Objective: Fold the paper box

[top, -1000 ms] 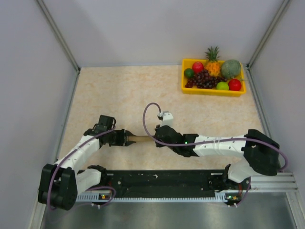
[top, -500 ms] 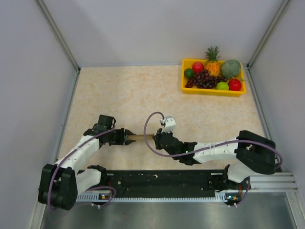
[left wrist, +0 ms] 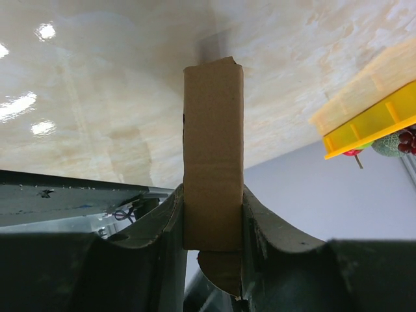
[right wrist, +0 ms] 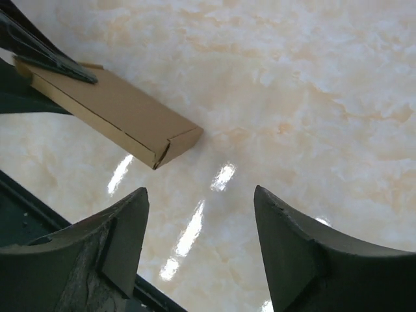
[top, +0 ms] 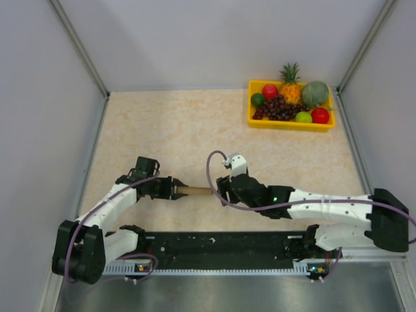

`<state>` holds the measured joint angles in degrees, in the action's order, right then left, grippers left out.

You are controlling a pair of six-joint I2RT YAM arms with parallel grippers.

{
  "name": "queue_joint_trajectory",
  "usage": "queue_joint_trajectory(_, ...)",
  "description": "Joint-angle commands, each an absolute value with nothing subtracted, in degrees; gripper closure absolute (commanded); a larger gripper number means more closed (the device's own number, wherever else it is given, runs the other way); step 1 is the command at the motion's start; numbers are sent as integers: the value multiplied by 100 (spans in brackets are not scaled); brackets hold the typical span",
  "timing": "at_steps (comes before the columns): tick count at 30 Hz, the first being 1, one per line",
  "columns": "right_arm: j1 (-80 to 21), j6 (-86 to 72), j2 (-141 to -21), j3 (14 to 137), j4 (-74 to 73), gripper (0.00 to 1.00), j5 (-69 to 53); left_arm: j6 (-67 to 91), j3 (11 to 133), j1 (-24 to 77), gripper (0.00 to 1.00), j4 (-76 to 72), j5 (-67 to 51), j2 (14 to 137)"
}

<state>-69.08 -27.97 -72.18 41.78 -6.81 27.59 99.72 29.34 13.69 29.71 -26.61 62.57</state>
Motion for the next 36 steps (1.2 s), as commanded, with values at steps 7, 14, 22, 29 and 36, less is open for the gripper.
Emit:
queue_joint_trajectory(7, -5187, -3637, -7495, 5773, -941, 38, -1496, 9870, 2909, 1371, 87, 2839, -2795, 6372)
queue_joint_trajectory(14, -5150, -4209, -8938, 6267, 191, 71, -2714, 9844, 2900, 1292, 88, 2883, -2803, 6284)
queue_joint_trajectory(22, -5115, -4384, -9352, 5600, 1457, 93, -3252, 10081, 2777, 1301, 88, 2619, -2988, 6293)
queue_joint_trajectory(29, -4975, -4763, -9606, 5265, 2144, 98, -3287, 10055, 2760, 1292, 89, 2619, -2962, 6319)
queue_joint_trajectory(36, -4782, -4974, -9870, 5177, 2540, 100, -3709, 10055, 2751, 1292, 90, 2540, -2962, 6337)
